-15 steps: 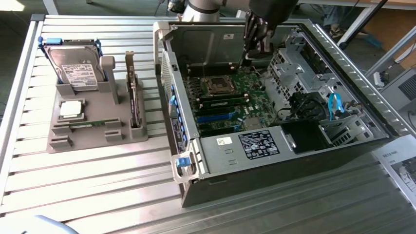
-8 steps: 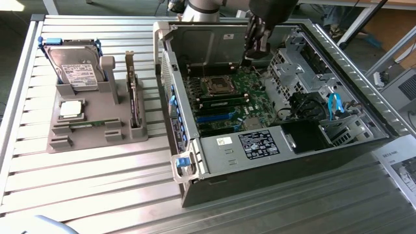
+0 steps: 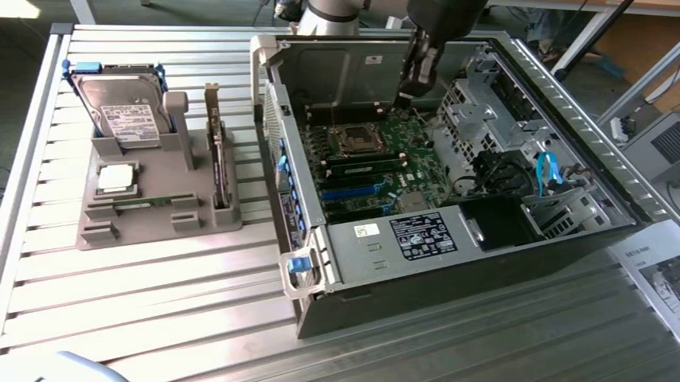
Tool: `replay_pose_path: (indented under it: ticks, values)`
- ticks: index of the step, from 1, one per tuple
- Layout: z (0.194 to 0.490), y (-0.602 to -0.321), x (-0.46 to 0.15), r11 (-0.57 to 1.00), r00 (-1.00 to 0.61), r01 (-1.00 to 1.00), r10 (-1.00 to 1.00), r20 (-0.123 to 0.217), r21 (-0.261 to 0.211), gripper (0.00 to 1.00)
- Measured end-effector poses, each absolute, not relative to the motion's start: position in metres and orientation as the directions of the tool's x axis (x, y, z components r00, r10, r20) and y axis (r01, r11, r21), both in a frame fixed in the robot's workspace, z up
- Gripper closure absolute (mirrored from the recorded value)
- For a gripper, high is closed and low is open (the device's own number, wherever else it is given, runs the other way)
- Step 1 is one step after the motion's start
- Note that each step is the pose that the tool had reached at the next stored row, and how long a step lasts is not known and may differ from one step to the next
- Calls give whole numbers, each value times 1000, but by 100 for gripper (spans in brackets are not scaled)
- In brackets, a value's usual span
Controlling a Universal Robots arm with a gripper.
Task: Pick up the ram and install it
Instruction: 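Press down the ram until it locks into place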
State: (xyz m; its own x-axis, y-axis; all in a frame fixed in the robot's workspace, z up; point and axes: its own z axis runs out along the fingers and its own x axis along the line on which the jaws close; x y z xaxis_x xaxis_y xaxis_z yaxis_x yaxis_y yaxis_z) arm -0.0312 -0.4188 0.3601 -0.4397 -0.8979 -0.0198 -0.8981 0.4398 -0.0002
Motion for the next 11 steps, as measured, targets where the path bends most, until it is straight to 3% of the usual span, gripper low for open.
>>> replay_pose_path:
  ticks: [11]
  values:
    - [360, -419, -31, 592, -592, -806, -806, -20, 0, 90]
